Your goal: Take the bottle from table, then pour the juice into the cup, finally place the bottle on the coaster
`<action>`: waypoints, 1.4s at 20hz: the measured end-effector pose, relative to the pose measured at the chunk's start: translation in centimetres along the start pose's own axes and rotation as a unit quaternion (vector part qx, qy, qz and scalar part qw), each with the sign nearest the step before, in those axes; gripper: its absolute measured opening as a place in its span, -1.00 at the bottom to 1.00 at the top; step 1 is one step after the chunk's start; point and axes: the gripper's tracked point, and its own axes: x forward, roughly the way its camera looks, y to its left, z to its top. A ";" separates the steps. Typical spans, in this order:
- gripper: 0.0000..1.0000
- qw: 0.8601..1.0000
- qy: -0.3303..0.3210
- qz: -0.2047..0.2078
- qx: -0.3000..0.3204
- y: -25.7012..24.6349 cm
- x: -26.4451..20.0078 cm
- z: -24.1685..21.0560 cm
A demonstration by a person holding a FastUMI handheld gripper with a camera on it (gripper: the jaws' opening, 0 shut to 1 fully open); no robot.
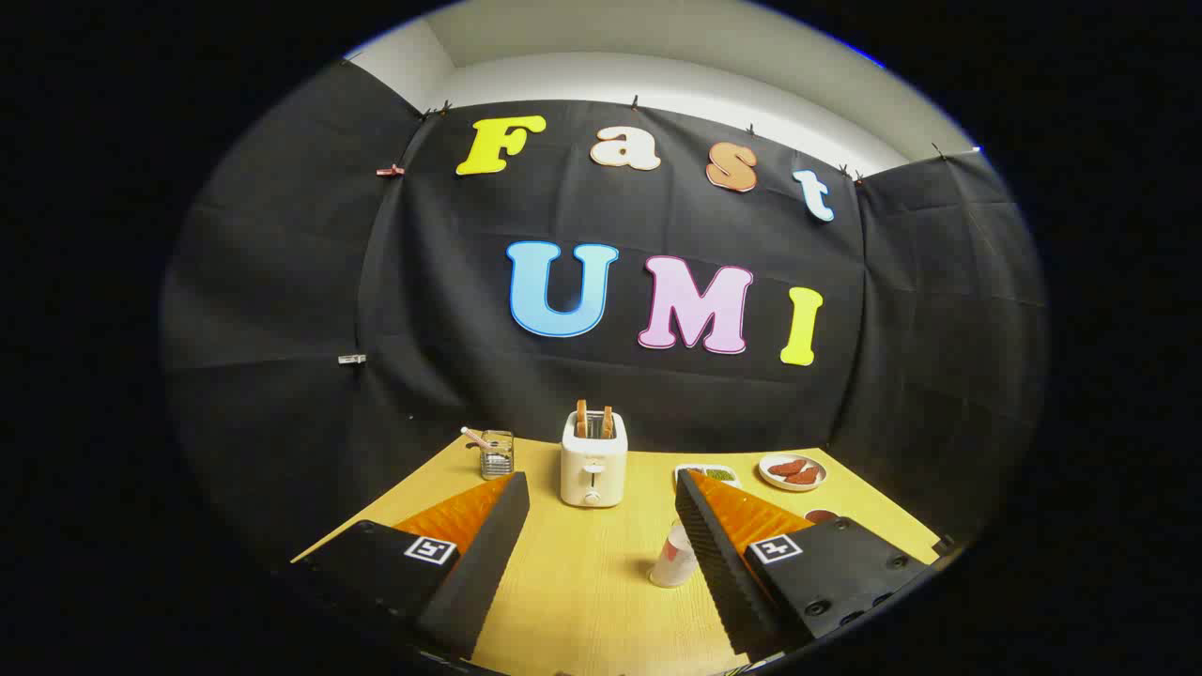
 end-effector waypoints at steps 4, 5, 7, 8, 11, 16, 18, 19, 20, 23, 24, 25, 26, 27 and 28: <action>0.94 1.000 0.011 -0.015 -0.001 -0.5 0.6 -0.4; 0.94 1.000 0.010 -0.016 0.002 -0.6 0.5 -0.3; 0.93 1.000 0.008 -0.014 0.008 -0.7 0.5 -0.3; 0.94 1.000 0.008 -0.014 0.009 -0.5 0.4 -0.5; 0.94 1.000 0.012 -0.012 0.004 -0.5 0.4 -1.3; 0.93 1.000 0.027 -0.010 -0.008 -0.5 0.8 -3.2; 0.94 1.000 0.030 -0.009 -0.003 -0.3 0.9 -3.4; 0.94 1.000 0.029 -0.010 -0.001 -0.3 1.0 -3.5; 0.94 0.999 0.029 -0.012 -0.001 -0.4 1.1 -3.5; 0.94 0.999 0.035 -0.019 -0.003 -1.3 1.4 -4.4; 0.94 0.999 0.036 -0.023 -0.004 -1.8 1.7 -4.6; 0.94 0.999 0.037 -0.028 -0.002 -2.4 1.8 -4.9; 0.94 0.999 0.039 -0.033 0.002 -2.9 2.0 -5.4; 0.94 0.999 0.040 -0.036 0.008 -3.3 2.1 -5.7; 0.94 0.998 0.040 -0.041 0.015 -3.7 2.3 -5.9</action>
